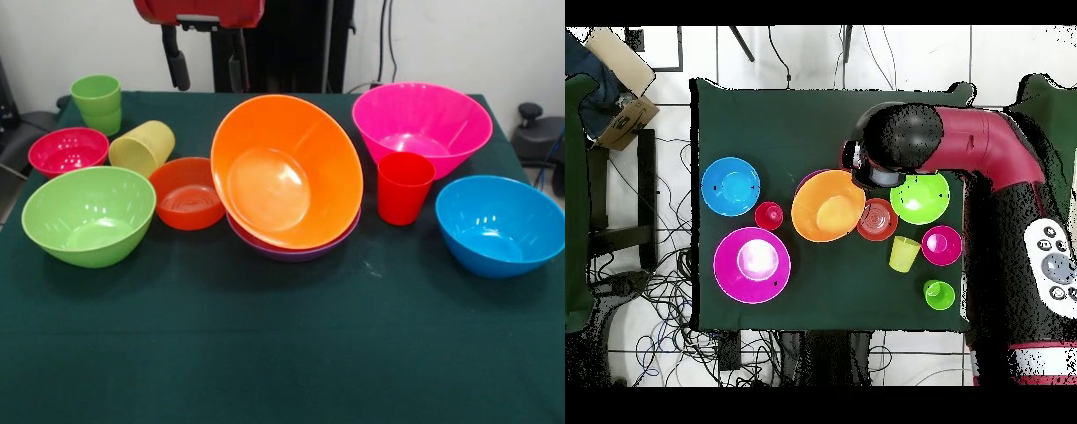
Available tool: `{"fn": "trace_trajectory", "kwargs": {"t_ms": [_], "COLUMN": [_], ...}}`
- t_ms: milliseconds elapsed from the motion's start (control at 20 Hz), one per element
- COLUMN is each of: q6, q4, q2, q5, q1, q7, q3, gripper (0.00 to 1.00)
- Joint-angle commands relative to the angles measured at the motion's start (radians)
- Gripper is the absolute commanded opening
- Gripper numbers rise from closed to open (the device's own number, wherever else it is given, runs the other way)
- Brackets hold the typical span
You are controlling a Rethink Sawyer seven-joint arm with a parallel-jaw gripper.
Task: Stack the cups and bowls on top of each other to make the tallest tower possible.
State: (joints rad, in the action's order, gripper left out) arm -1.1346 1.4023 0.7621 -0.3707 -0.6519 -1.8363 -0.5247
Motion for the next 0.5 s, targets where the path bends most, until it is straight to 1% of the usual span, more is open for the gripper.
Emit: {"fn": "trace_trajectory", "kwargs": {"t_ms": [50,500], "q6": [-0.026,0.034], "q4": [0.031,0.076], "q2": [-0.034,-0.029], "q5": [-0.067,-0.073], "q1": [0.033,0.03], "q7": [0.155,0.125], "q3": [-0.012,-0.004], "gripper": [1.0,1.0]}}
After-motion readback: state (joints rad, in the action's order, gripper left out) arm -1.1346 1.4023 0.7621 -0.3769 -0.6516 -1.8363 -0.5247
